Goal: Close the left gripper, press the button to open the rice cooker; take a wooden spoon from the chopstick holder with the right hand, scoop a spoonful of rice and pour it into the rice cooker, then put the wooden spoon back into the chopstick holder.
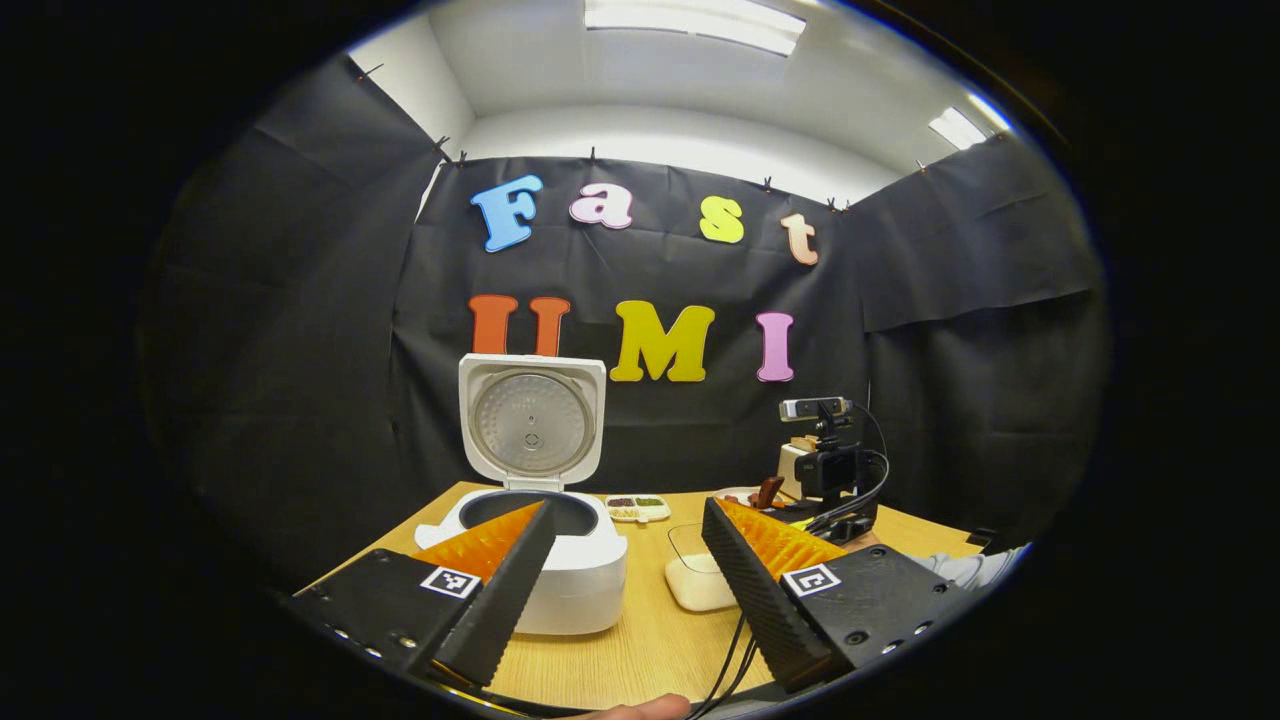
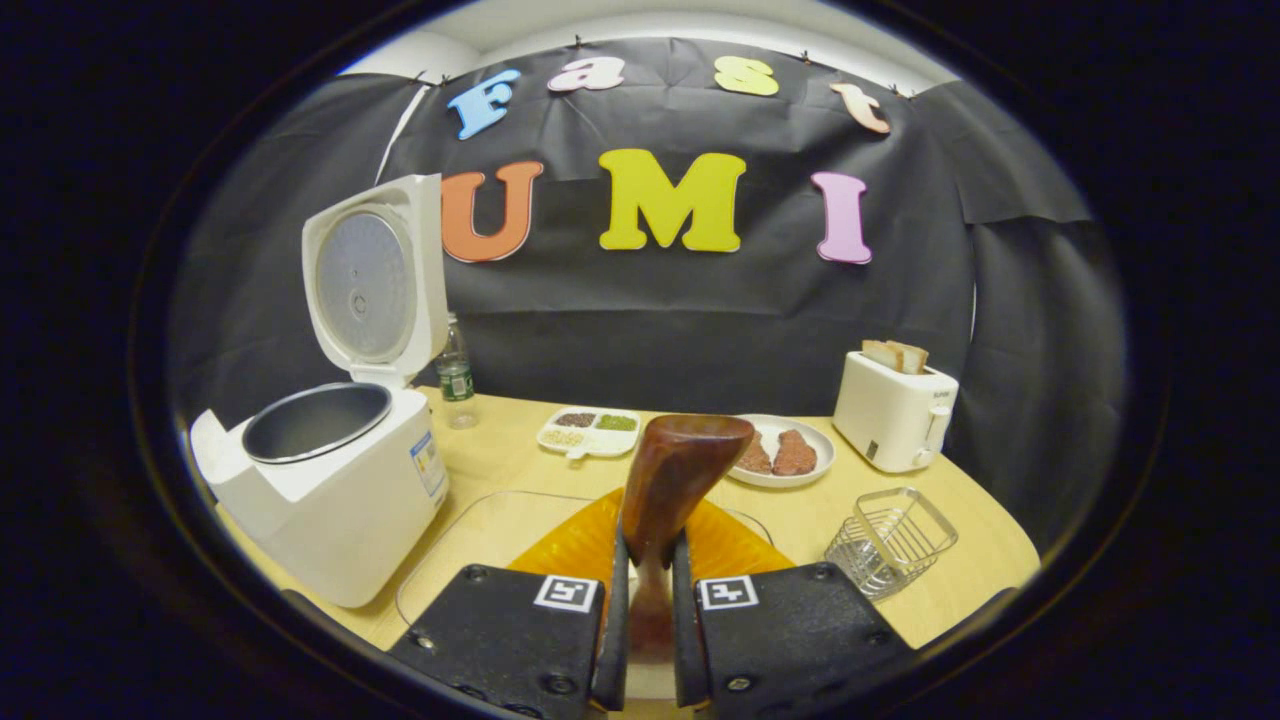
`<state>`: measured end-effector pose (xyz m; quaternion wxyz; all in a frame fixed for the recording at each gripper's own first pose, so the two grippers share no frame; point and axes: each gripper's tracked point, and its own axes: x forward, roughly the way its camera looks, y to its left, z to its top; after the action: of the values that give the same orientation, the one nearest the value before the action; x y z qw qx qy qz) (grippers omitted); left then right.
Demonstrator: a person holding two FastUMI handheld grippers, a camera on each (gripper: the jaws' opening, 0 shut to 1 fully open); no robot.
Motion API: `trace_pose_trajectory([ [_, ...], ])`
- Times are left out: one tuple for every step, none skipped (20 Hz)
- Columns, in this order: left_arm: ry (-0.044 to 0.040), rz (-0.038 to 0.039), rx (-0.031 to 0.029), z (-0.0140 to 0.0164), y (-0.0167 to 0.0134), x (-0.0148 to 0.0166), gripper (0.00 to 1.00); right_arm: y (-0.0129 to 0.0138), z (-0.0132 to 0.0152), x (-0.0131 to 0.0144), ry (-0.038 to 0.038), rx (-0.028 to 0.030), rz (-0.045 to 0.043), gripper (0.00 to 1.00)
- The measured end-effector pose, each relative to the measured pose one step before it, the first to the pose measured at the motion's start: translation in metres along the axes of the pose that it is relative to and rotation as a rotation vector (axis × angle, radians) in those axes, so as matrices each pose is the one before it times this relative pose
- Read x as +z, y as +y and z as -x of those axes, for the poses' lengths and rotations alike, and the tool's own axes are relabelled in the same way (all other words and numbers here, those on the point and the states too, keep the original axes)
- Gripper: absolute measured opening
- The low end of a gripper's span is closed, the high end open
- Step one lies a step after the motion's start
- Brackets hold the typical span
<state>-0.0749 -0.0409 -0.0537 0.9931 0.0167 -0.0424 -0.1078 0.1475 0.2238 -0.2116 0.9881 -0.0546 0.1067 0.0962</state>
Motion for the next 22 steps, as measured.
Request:
trace_pose_trajectory([
  [0.00463,-0.001,-0.00056,-0.00085,0.00017,-0.00267,0.95,0.00599,0.00158,-0.00318,0.00025,0.02006,-0.01729,0.24],
  [0.00665,0.00008,-0.00151,-0.00214,-0.00124,-0.00234,0.95,0.00868,0.00197,-0.00707,0.02128,0.02838,-0.0387,0.24],
  [0.00537,0.00041,-0.00047,-0.0008,0.0,-0.00158,0.95,0.00921,0.00256,-0.00814,0.02785,0.03139,-0.04792,0.24],
  [0.008,-0.00108,-0.00052,-0.00032,-0.0002,-0.00158,0.94,0.01117,0.00157,-0.00801,0.04152,0.0378,-0.02564,0.24],
  [0.00373,-0.0036,-0.00023,0.0,-0.00023,-0.00007,0.94,0.00678,0.00222,-0.00531,0.03889,0.02845,-0.02375,0.24],
  [-0.00274,-0.00528,0.00108,0.00047,-0.00038,0.00146,0.95,0.00268,0.00227,-0.00033,0.015,0.00935,-0.03149,0.24],
  [-0.00392,-0.00637,0.00096,0.00055,0.00009,0.0015,0.94,0.00389,0.00222,-0.00145,0.01536,0.01392,-0.02934,0.24],
  [-0.00418,-0.00616,-0.00009,0.00039,-0.00029,0.00145,0.94,0.00166,-0.00022,0.00003,0.00681,0.01033,-0.02206,0.19],
  [-0.00439,-0.00535,-0.00148,0.00048,-0.00082,0.00107,0.94,0.00097,-0.00033,0.00151,0.00239,0.01341,-0.03163,0.24],
  [-0.0041,-0.00441,-0.00213,0.00114,-0.00108,0.00091,0.94,0.00289,-0.00007,-0.00106,0.00391,0.02418,-0.04804,0.24],
  [0.00093,-0.00376,-0.00217,-0.00011,-0.00051,0.00078,0.94,0.00245,-0.00167,-0.00068,0.01545,0.03269,-0.06106,0.24],
  [0.00674,-0.00357,-0.00035,0.001,0.00015,-0.00185,0.94,0.00098,-0.002,-0.00156,0.02308,0.04019,-0.06962,0.2],
  [0.00501,-0.00577,0.00012,-0.00015,0.00004,-0.00082,0.94,-0.00094,-0.00215,0.0015,0.0093,0.02217,-0.05133,0.24],
  [0.00103,-0.00776,0.00218,-0.00039,0.0004,0.00088,0.95,-0.00358,-0.00273,0.00467,0.00229,0.01593,-0.04069,0.24],
  [-0.00053,-0.00775,0.0039,0.00053,0.00119,0.00032,0.95,-0.00343,-0.00318,0.00379,0.00484,0.02032,-0.04548,0.24],
  [-0.00199,-0.00449,0.00323,0.0006,0.00074,0.00042,0.95,-0.00261,-0.00031,0.00021,0.00959,0.02003,-0.05278,0.24],
  [-0.00227,0.00009,0.00123,-0.00052,-0.00017,0.00031,0.95,-0.00371,-0.00107,0.00194,0.00953,0.0153,-0.05519,0.24],
  [0.00204,0.0035,-0.001,-0.00026,0.00003,-0.00113,0.94,-0.00417,-0.00035,0.00126,0.01163,0.00916,-0.05043,0.24],
  [0.00459,0.00491,-0.00182,0.00014,-0.00062,-0.00136,0.94,-0.00063,0.00159,0.00316,0.00323,0.0135,-0.03564,0.23],
  [0.00165,0.00418,-0.00279,-0.00077,0.0003,-0.00039,0.94,-0.00266,0.00137,0.00406,-0.00215,-0.00292,-0.00367,0.23],
  [-0.00452,0.00267,-0.00461,0.00036,-0.00118,0.00142,0.94,-0.00159,0.00433,0.00598,-0.01348,0.00645,-0.00144,0.2],
  [-0.00149,0.00084,0.00102,0.00047,0.00101,0.00022,0.94,0.00154,0.00389,0.00619,-0.02071,0.00858,0.00021,0.19],
])
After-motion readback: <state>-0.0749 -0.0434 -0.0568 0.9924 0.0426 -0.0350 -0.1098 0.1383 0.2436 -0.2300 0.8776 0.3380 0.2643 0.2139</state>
